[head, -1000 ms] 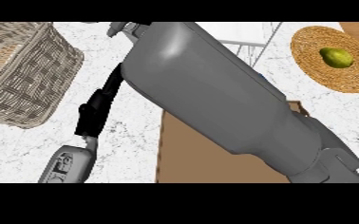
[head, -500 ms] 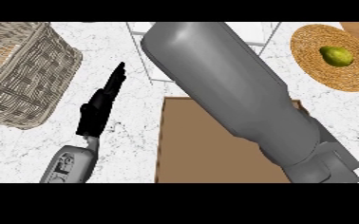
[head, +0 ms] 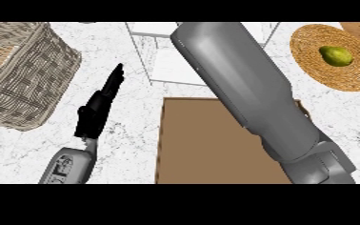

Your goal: Pick the lemon from the tray and place it in the tiered shelf

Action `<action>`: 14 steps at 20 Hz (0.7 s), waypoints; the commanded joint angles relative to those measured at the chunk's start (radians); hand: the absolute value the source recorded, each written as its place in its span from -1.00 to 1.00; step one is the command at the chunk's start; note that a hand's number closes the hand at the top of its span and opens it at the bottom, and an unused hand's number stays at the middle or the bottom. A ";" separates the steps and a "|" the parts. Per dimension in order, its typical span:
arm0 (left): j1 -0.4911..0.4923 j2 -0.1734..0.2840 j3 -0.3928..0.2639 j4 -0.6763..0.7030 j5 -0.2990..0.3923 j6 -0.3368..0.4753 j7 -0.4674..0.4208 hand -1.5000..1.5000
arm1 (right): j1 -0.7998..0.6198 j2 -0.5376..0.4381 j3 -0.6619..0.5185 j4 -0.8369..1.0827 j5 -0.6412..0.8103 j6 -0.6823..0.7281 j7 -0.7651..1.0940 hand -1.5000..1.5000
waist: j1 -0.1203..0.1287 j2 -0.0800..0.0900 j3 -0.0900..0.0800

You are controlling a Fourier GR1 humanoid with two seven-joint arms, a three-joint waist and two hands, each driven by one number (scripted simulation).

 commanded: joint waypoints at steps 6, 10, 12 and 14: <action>0.010 0.022 0.039 -0.003 0.014 -0.007 0.019 0.00 | 0.062 0.007 -0.044 0.046 0.188 0.030 0.289 -1.00 | -0.033 -0.012 0.000; 0.024 0.022 0.043 -0.007 0.004 -0.003 -0.008 0.00 | 0.066 0.007 -0.093 0.013 0.193 0.075 0.272 -1.00 | -0.030 -0.012 0.000; 0.030 0.007 0.021 0.015 -0.013 -0.001 -0.012 0.00 | 0.103 0.007 -0.089 -0.021 0.201 0.001 0.287 -1.00 | -0.028 -0.009 0.000; 0.060 0.018 0.017 -0.067 0.013 -0.027 0.022 0.00 | 0.169 0.007 -0.064 -0.089 0.179 -0.033 0.291 -1.00 | -0.018 -0.014 0.001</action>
